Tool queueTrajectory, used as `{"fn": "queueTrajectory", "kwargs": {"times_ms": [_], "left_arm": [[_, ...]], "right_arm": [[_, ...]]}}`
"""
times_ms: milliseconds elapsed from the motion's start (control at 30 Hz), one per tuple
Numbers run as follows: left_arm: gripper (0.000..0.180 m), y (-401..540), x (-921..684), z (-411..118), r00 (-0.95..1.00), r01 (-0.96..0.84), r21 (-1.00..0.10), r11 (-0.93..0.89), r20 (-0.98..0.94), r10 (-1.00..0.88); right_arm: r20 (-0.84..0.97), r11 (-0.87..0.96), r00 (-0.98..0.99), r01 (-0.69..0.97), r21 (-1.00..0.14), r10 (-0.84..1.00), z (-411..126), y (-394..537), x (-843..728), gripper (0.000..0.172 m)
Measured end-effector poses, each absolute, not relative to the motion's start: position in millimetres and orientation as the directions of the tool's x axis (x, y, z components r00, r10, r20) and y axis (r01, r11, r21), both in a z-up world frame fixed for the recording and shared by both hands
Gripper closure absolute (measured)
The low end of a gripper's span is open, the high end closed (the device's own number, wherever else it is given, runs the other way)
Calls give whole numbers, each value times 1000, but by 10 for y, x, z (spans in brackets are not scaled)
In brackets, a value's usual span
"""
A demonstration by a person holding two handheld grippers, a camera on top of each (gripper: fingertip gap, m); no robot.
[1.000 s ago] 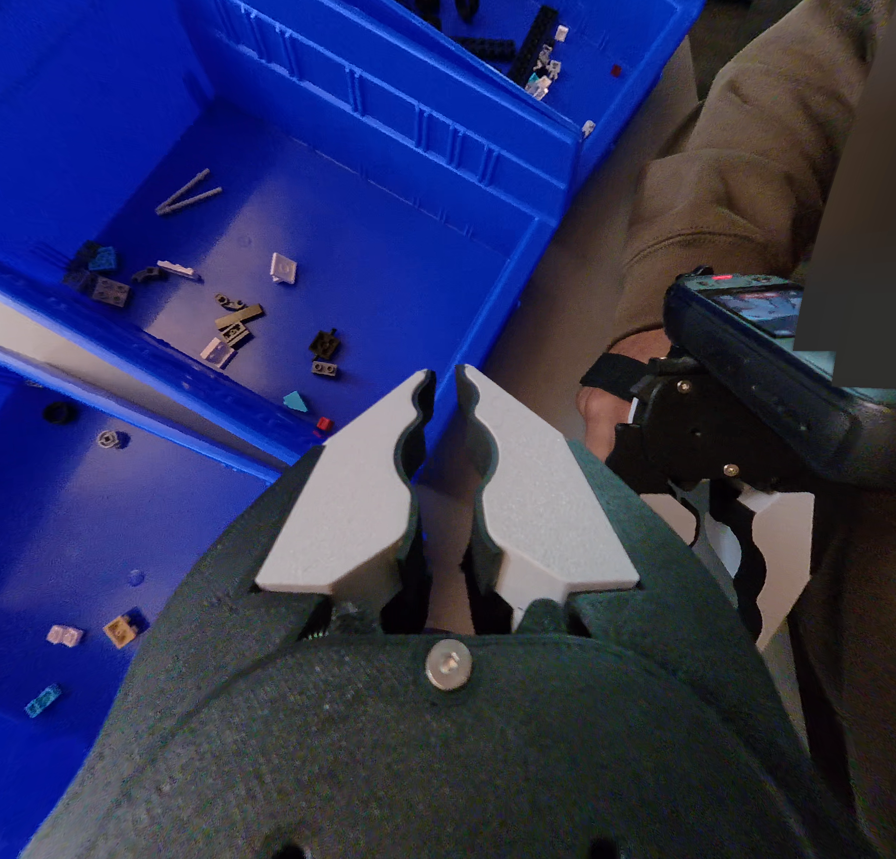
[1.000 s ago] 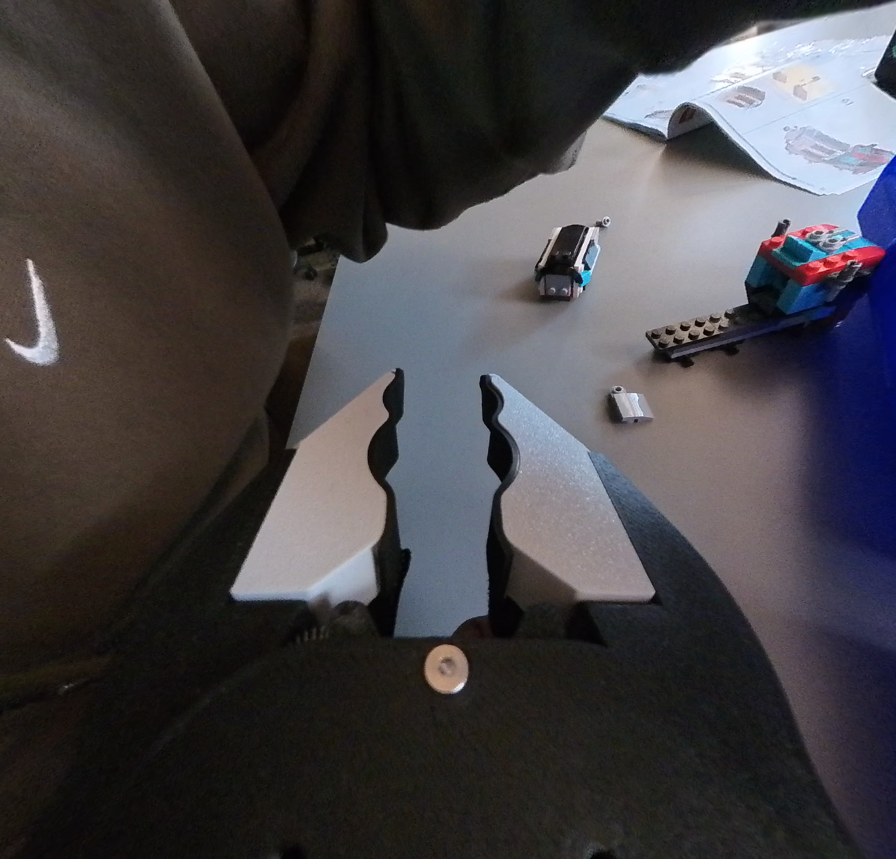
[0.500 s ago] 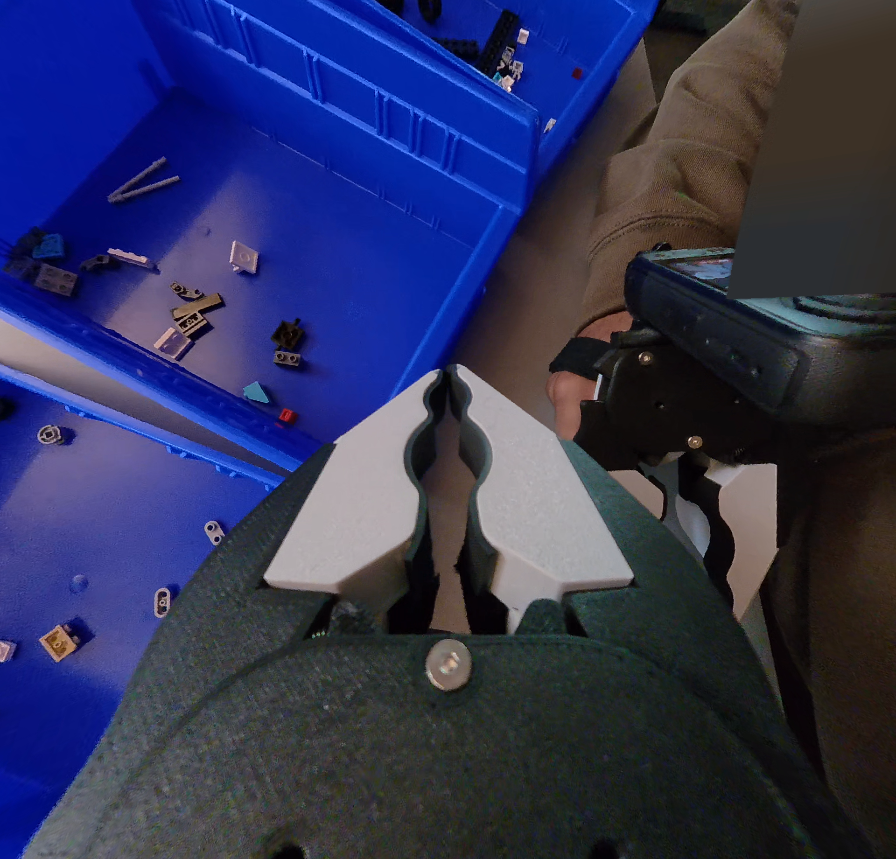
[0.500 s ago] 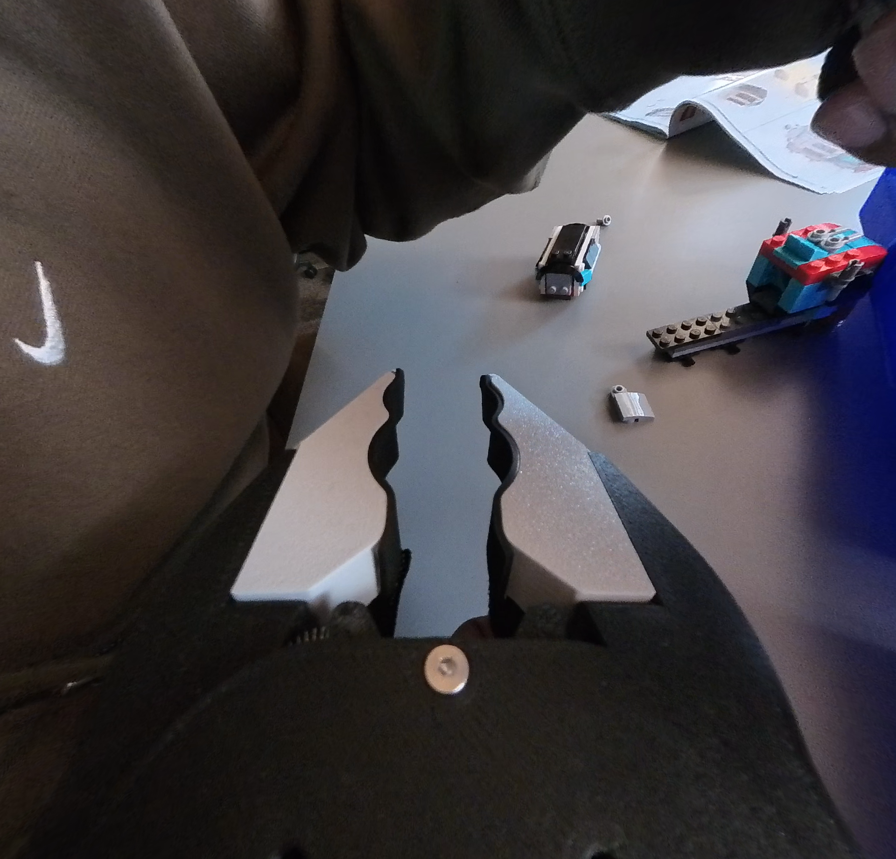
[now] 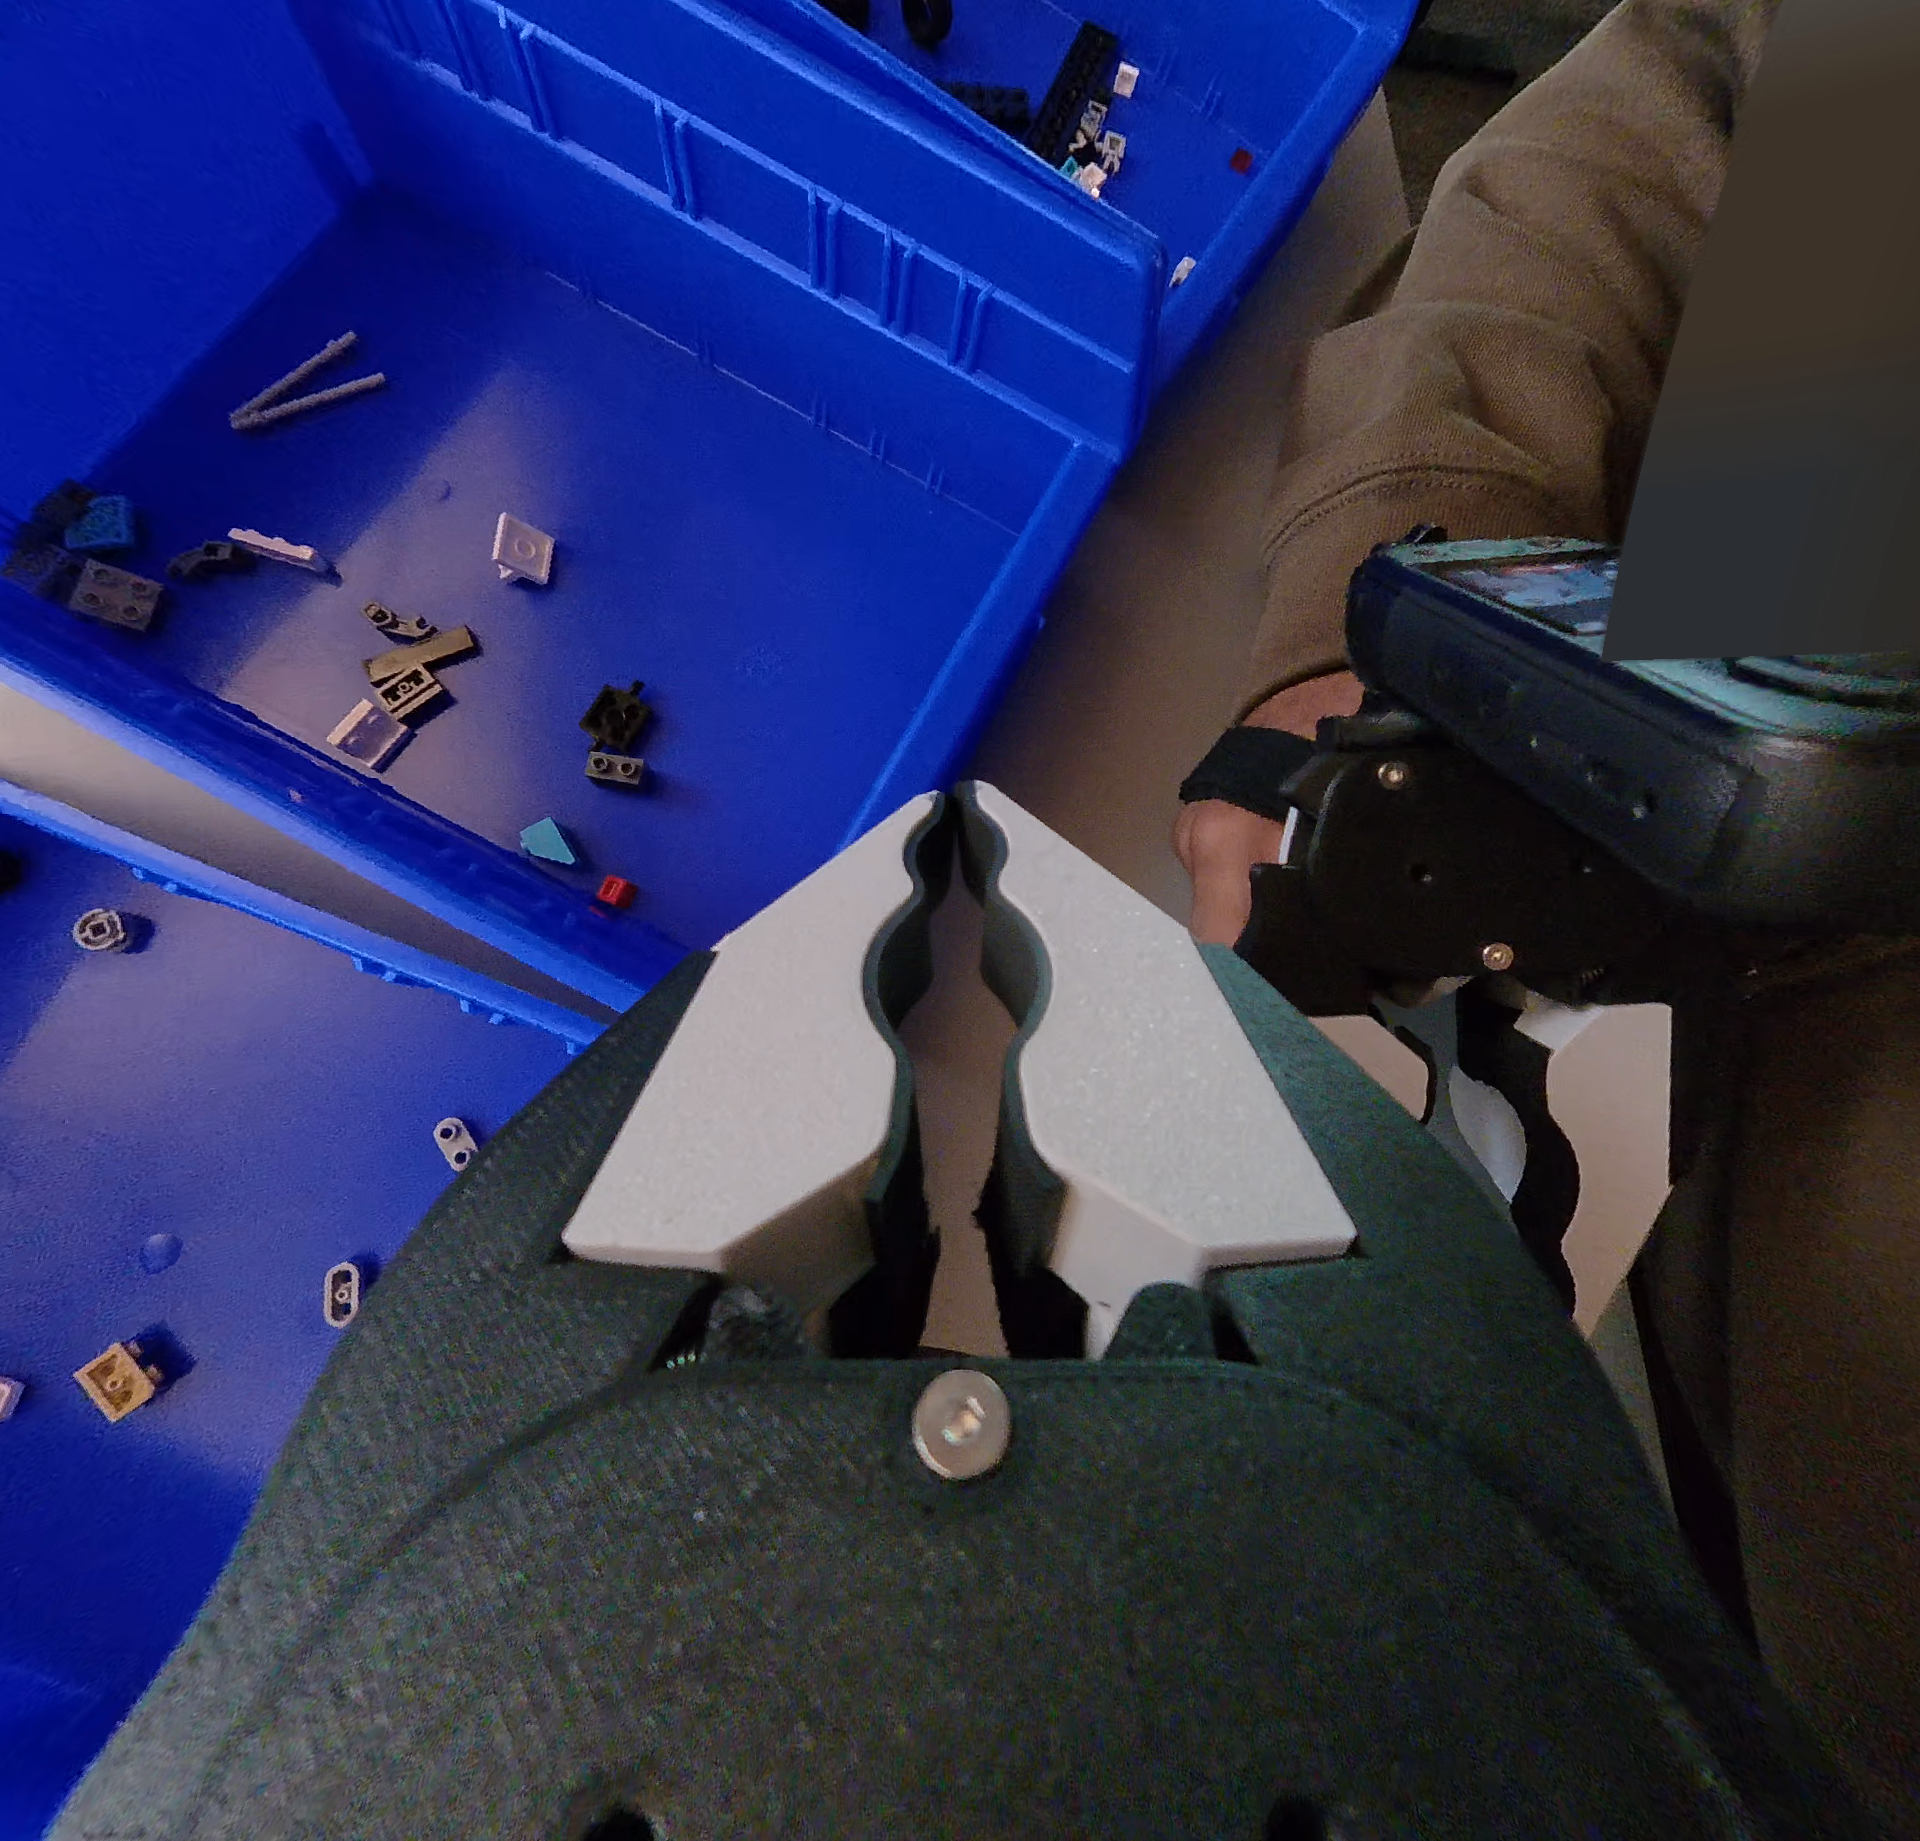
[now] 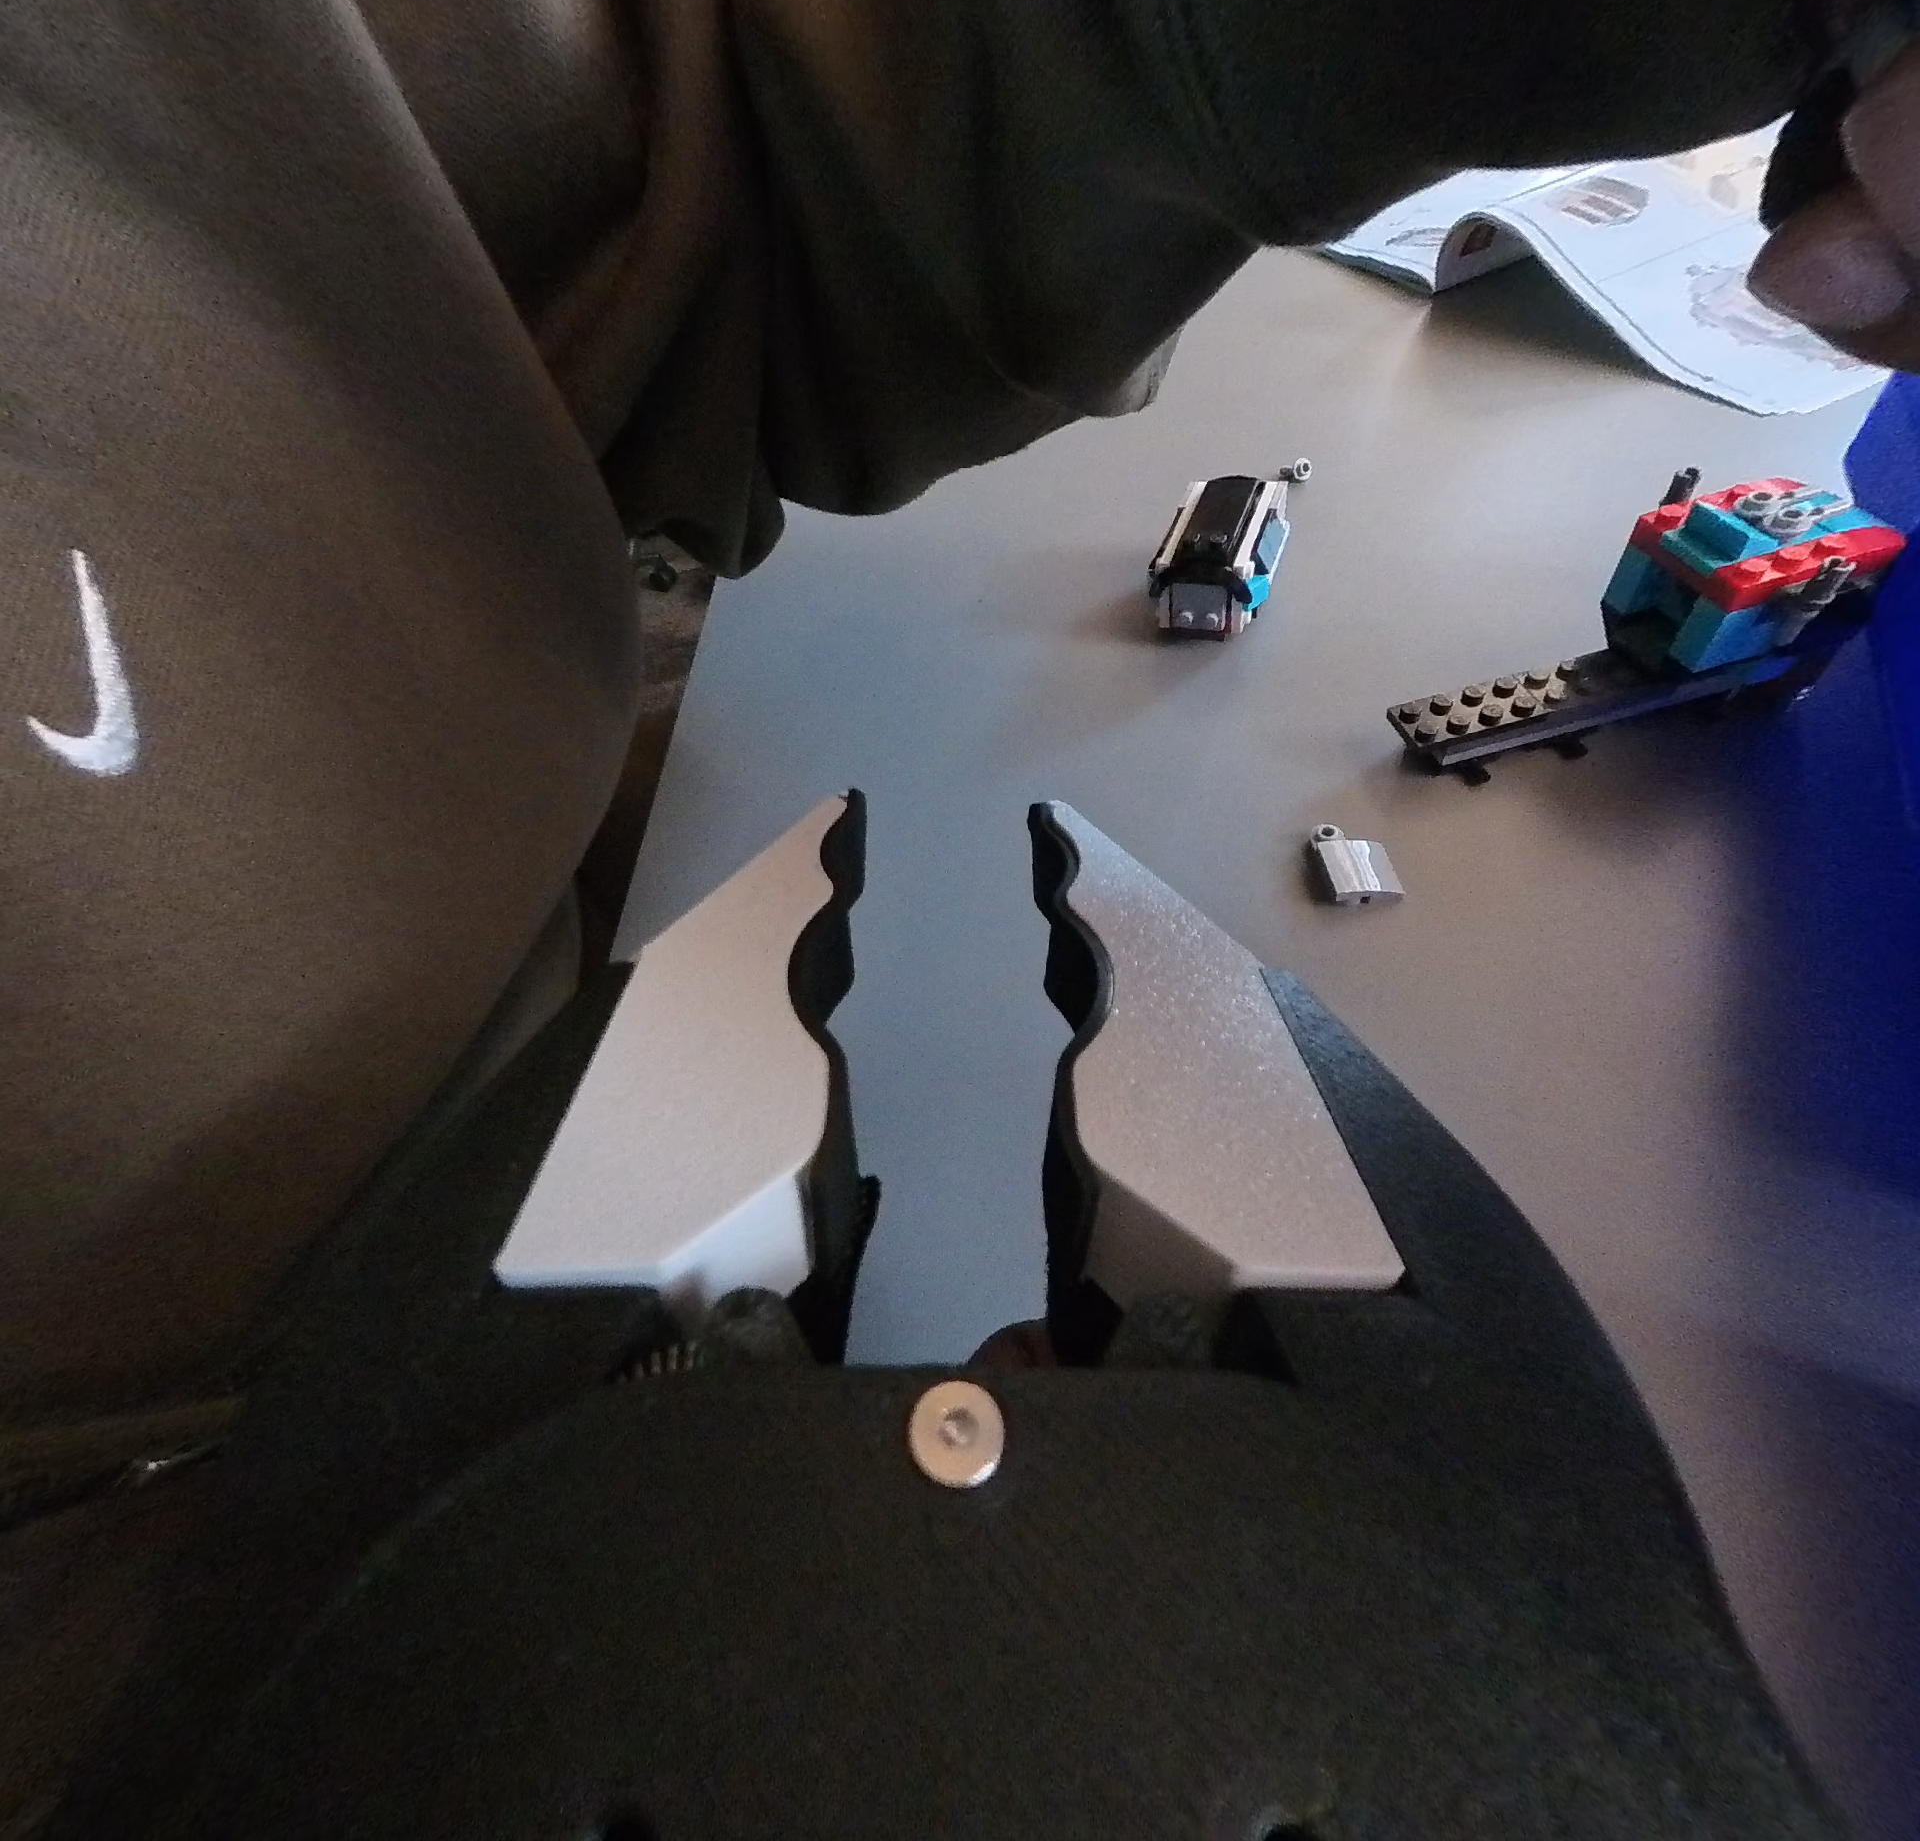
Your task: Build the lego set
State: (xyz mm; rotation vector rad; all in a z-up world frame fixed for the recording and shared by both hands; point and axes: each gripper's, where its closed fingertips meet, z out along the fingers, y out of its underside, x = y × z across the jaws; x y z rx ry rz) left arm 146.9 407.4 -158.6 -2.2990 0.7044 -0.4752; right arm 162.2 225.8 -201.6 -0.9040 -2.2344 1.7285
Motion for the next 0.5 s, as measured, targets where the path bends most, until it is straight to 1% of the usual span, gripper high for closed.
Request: {"fn": "queueTrajectory", "kwargs": {"times_ms": [167,367,500], "left_arm": [[177,4116,1500,-1564,780,-369,-693,-620,131,-612],[165,4269,1643,-1482,742,-422,-692,-586,108,-662],[155,4409,1769,-1404,718,-424,-715,-555,108,-688]], "right_arm": [[-217,149,-801,355,-923,559,-2026,2252,1622,139],[-209,165,-801,356,-920,561,-2048,2239,1620,139],[-198,175,-802,350,-920,563,-2055,2233,1624,139]]}}
